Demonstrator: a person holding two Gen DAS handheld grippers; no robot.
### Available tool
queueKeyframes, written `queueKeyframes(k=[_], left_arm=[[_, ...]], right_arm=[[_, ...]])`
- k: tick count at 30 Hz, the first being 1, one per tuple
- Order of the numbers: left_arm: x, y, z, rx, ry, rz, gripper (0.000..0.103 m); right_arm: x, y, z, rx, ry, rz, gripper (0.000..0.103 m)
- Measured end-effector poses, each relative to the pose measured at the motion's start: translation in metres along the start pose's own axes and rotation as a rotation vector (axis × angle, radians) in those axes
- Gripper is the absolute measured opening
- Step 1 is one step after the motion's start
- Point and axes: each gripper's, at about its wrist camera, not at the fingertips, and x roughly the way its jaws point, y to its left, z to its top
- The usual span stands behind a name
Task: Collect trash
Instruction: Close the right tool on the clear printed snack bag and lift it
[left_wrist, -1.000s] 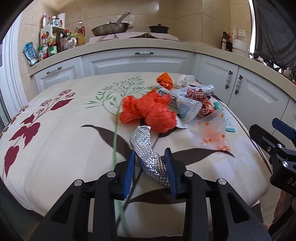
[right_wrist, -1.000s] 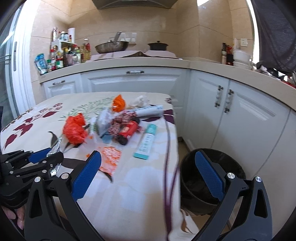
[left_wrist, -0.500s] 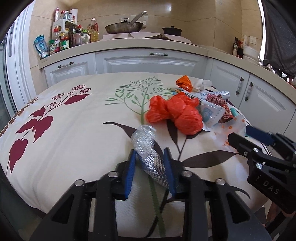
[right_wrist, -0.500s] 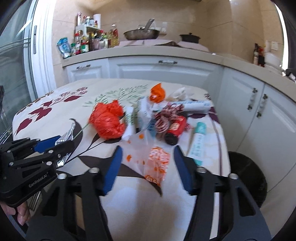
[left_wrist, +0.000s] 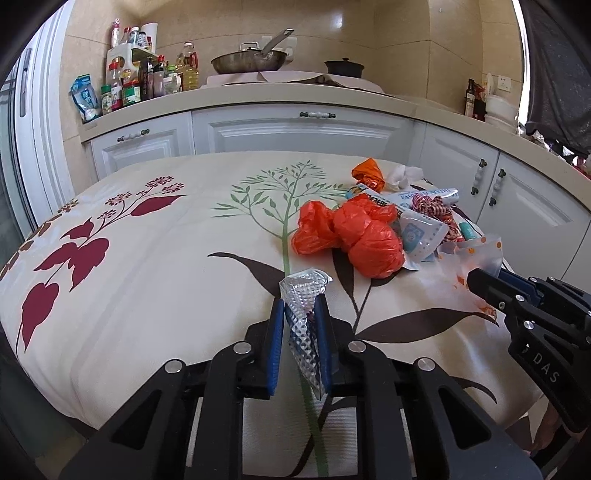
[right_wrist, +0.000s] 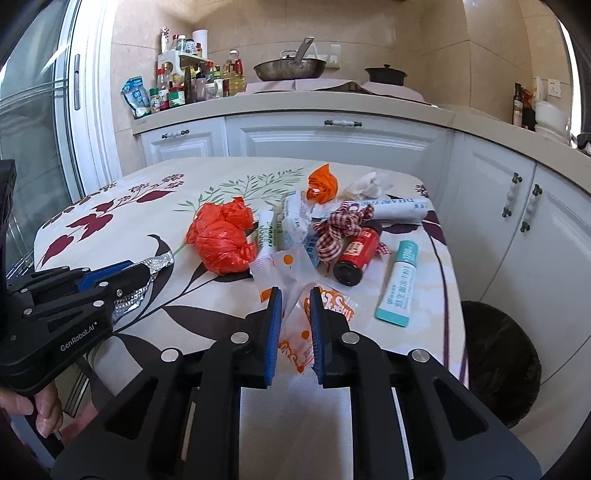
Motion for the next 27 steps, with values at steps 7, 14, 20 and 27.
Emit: queueKeyframes(k=[7, 14, 20, 27], left_arm=[[-0.004, -0.002, 0.0, 0.001, -0.013, 0.011, 0.018], [-0.013, -0.005, 0.005, 0.01, -0.041, 0.01, 0.018], [-0.02, -0.015, 0.012, 0.018, -0.066, -0.012, 0.018], [-0.02, -0.039, 0.021, 0.048, -0.079, -0.071, 0.018]], right_arm=[[-0.004, -0.003, -0.002, 0.003, -0.005, 0.002, 0.015], [-0.015, -0.007, 0.0, 0.005, -0.027, -0.014, 0.015], [-0.026, -0.019, 0.003, 0.024, -0.052, -0.047, 0.015], [-0.037, -0.05, -0.001, 0.065, -0.062, -0.127, 0.015]])
